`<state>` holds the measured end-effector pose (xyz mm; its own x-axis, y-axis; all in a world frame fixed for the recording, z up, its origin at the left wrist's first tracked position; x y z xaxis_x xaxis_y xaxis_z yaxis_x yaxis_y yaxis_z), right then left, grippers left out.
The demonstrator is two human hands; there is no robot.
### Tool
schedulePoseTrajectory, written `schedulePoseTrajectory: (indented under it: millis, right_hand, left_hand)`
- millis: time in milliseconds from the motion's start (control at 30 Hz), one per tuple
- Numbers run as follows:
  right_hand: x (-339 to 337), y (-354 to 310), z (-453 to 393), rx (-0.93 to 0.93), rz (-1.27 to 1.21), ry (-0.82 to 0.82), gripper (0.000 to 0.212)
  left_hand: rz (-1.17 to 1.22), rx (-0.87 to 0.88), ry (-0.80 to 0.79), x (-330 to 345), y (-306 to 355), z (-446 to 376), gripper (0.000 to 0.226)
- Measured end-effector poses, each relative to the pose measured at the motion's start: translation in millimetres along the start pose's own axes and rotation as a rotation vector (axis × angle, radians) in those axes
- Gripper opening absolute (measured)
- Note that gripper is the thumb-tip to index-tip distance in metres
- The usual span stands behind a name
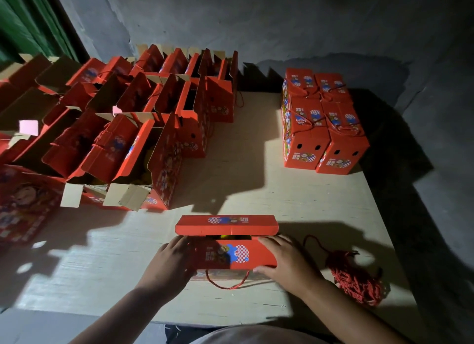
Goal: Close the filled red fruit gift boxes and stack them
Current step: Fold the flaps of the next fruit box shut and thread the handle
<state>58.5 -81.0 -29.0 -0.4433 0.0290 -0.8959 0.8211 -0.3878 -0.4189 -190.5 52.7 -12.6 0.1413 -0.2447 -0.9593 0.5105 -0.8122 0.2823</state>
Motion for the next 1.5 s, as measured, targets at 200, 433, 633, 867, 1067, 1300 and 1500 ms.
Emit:
schedulePoseTrajectory:
  millis: [200,433,633,867,1067,1300,1500]
  right_hand:
    - [25.0,2.4,23.7,0.011,0.028,-0.032,0.081]
    - [1.4,12.3,16.9,0.14,-0.255,0.147,0.048]
    - [-0.6,36.0,6.0,0.38,-0.469,0.207,0.116]
    - [4.0,25.7,6.6,0.1,-0.275,0.129,0.065]
    - [-4.7,11.0,-24.2,0.064,-0.16,0.118,0.041]
    - [4.0,-12.8,-57.9,-0.031,0.101,0.046,0.065]
    - [20.0,-13.9,-54.4,0.013,0.136,-0.036,0.065]
  left_hand:
    - [0.022,-0.084,0.001,13.3,2.6,19.7,0.075]
    - [0.169,-0.162,0.303,-20.0,-16.1,7.1,0.022]
    - [0.435,-0.504,0.475,-14.6,-53.6,15.8,0.051]
    - [0.047,-0.081,-0.008,16.6,-15.2,-0.4,0.081]
    - [-0.015,-0.079,0.006,5.2,-16.0,-30.1,0.064]
    - [-0.016,-0.035,-0.24,18.0,-18.1,-73.4,0.093]
    - [-0.159,-0.017,-0.226,23.4,-10.9,-71.7,0.086]
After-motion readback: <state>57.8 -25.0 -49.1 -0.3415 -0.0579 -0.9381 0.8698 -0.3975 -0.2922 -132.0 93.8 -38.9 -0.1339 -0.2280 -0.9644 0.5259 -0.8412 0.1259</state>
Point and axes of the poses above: each hand's wrist, its own z-axis away from the middle knuckle, its own x-axis out of the palm, y = z × x, the point moved 9 cm from there along -z, towards the middle knuckle, and after that the axes turned 10 degrees about x, right-handed, at the moved point
